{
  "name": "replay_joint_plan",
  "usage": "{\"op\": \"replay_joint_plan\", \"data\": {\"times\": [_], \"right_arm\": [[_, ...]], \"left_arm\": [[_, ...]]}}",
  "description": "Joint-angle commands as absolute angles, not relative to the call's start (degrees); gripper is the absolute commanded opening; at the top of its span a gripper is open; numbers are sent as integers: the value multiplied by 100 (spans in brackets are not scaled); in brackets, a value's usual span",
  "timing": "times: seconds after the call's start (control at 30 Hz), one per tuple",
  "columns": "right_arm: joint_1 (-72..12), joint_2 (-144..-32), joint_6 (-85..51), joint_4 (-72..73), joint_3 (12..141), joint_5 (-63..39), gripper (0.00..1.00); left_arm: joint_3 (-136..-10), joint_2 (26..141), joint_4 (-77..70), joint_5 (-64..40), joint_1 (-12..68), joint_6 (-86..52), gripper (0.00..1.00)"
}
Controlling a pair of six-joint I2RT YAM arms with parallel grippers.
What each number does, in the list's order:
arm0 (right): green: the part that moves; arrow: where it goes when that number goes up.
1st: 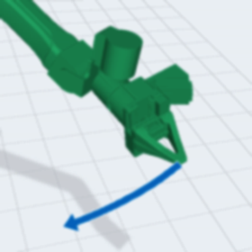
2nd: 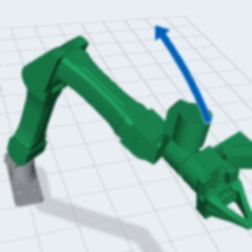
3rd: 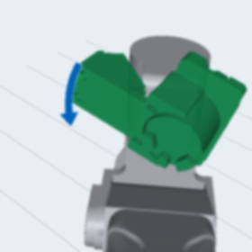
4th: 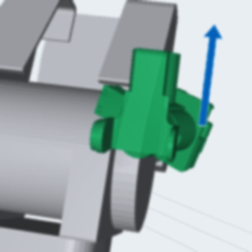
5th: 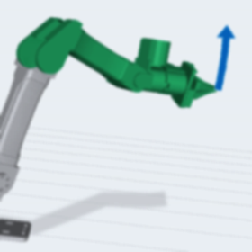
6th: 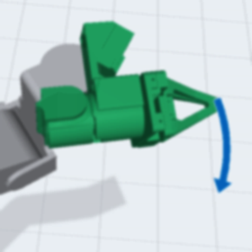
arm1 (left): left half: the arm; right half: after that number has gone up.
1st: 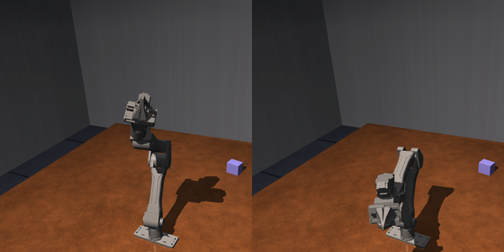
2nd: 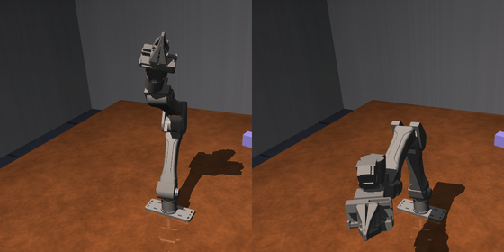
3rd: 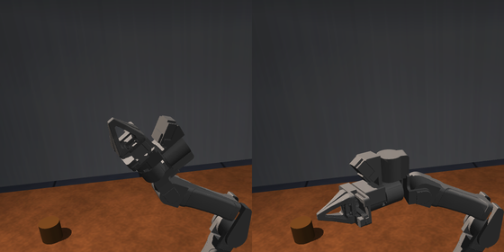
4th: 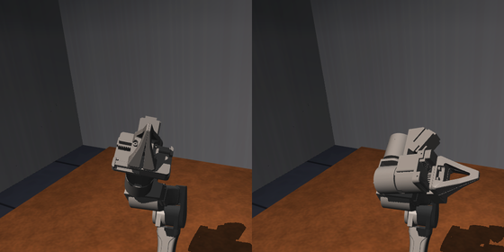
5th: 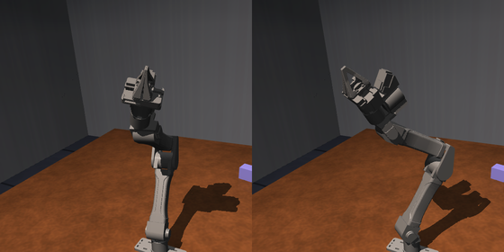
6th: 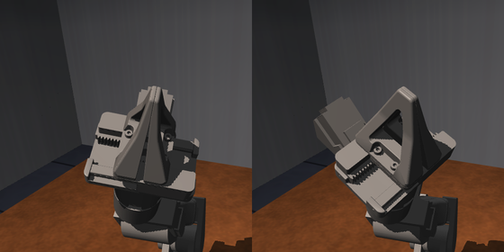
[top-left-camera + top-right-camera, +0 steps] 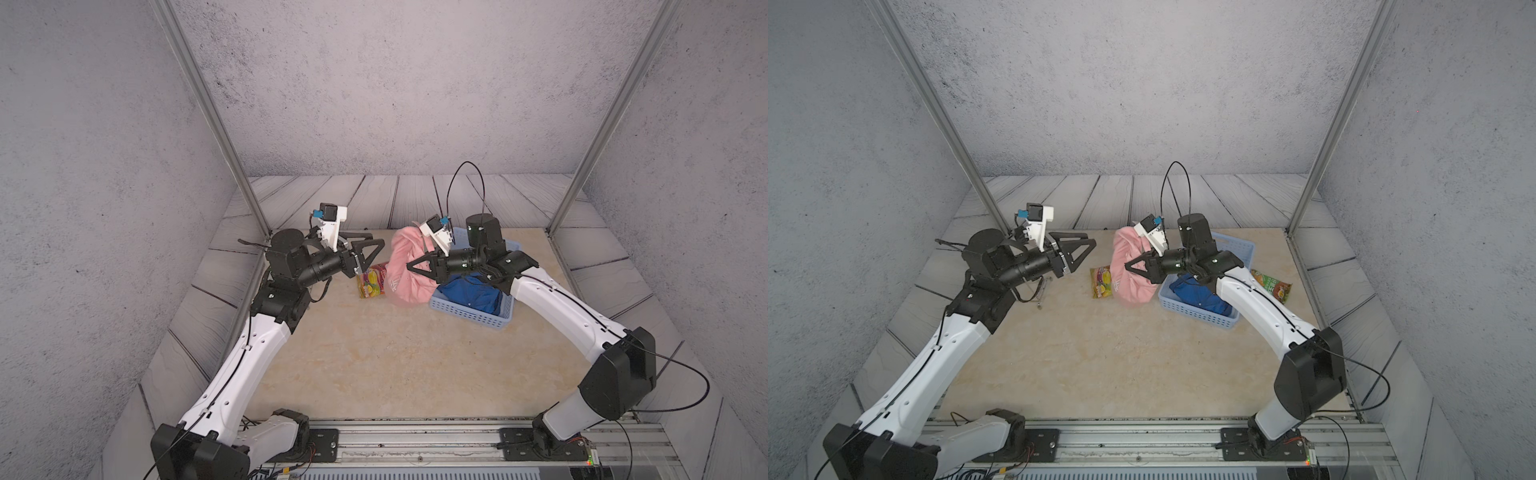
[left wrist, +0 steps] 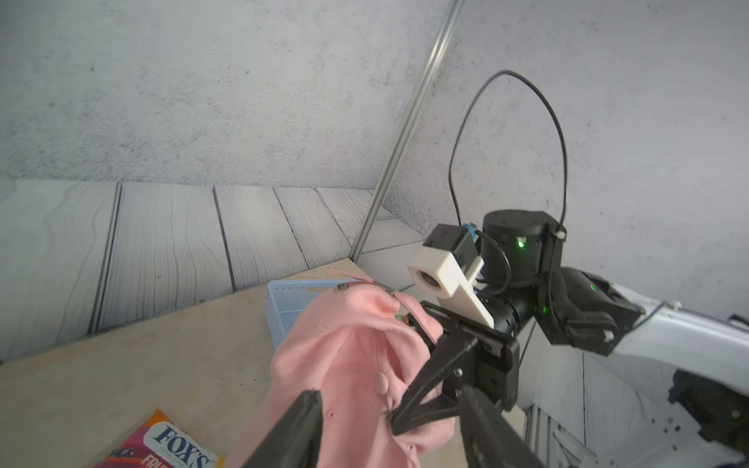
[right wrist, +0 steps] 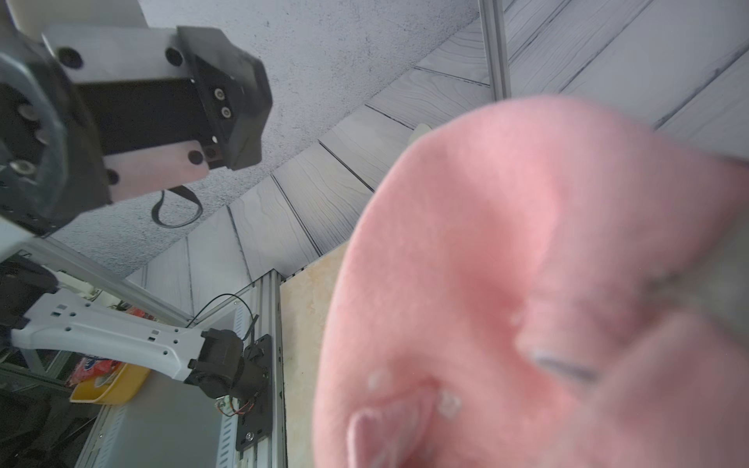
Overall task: Turn the baseball cap inside out
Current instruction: Turn over the baseball cap.
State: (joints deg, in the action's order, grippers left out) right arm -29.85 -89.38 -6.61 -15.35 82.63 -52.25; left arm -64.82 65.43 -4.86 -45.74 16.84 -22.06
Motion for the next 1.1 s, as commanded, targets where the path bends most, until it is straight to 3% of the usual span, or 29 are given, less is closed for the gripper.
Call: {"op": "replay_joint_plan", "data": {"times": [0.0, 0.17, 0.43, 0.57, 0.73, 1.07], "right_arm": [[-2869, -8450, -208, -1586, 8244, -6241, 0], [-2730, -8445, 42, -2047, 8461, -6704, 0], [-2731, -8449, -103, -2264, 8678, -7219, 0], [-2733, -8368, -224, -2233, 8692, -7244, 0], [-2726, -8267, -373, -2221, 8695, -7236, 0], [-2728, -8218, -441, -2283, 8743, -7265, 0]], "left_arm": [[-6409, 6603, 104, -5305, 1803, -951, 54], [-6501, 6518, 1032, -4603, 2297, 653, 49], [-6402, 6601, 581, -4154, 2737, 1356, 37], [-6354, 6806, 554, -3934, 2973, 1625, 37], [-6371, 7023, 372, -3610, 3257, 1950, 47], [-6194, 7458, -329, -2868, 3497, 1856, 46]]}}
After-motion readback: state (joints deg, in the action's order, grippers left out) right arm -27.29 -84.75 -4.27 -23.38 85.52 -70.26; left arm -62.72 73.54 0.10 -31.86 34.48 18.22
